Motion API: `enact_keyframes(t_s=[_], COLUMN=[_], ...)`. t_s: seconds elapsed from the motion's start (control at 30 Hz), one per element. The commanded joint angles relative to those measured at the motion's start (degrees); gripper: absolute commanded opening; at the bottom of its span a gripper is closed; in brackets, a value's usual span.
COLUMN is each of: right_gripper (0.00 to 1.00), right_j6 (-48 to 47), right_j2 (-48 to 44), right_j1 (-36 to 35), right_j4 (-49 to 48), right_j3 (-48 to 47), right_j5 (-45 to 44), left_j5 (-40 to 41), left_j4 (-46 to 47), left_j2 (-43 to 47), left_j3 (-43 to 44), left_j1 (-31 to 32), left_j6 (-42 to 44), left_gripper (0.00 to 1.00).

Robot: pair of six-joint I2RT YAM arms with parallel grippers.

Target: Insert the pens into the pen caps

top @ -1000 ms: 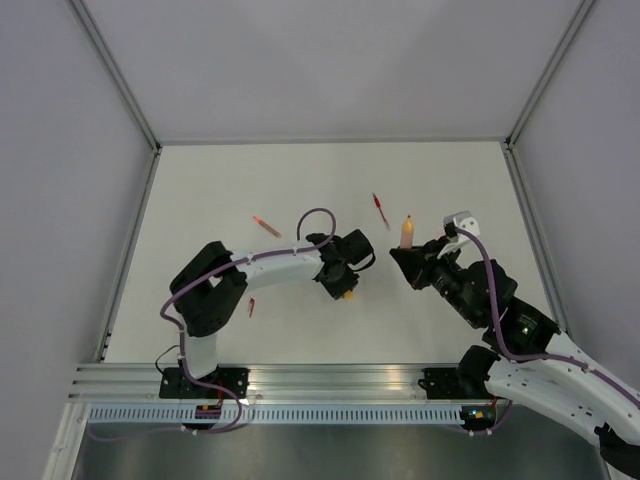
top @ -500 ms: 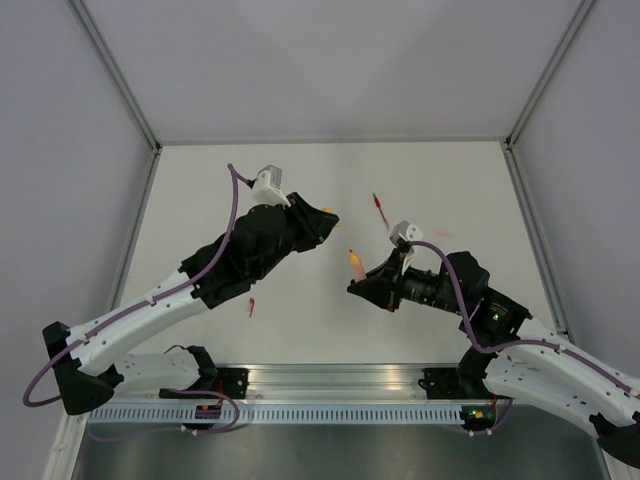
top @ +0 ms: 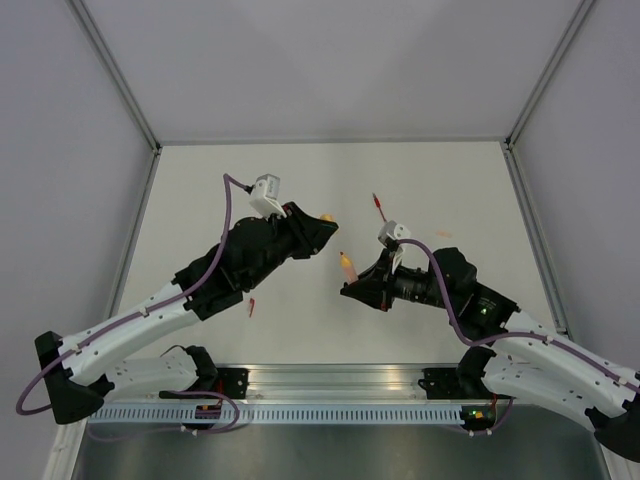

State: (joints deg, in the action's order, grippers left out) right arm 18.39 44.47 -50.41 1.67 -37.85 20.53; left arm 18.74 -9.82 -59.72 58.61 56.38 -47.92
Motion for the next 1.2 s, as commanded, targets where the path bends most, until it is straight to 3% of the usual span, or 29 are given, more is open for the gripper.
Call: enact_keyframes(t_s=[0.0, 1.17], right_gripper=[0.0, 0.0], right_j6=[0.2, 1.0], right_j2=[0.9, 2.9], right_j1=[0.0, 0.0], right_j4=[-2.5, -3.6], right_j3=[-0.6, -0.2], right_j5=[-0.5, -0.2], left_j5=[-1.9, -5.7], left_j4=[3.9, 6.9], left_j2=[1.8, 4.4], left_j3=[-0.3, -5.8], left_j1=[0.4, 2.2], left_j6=[1.3, -3.6], left_gripper=[0.02, 0.02])
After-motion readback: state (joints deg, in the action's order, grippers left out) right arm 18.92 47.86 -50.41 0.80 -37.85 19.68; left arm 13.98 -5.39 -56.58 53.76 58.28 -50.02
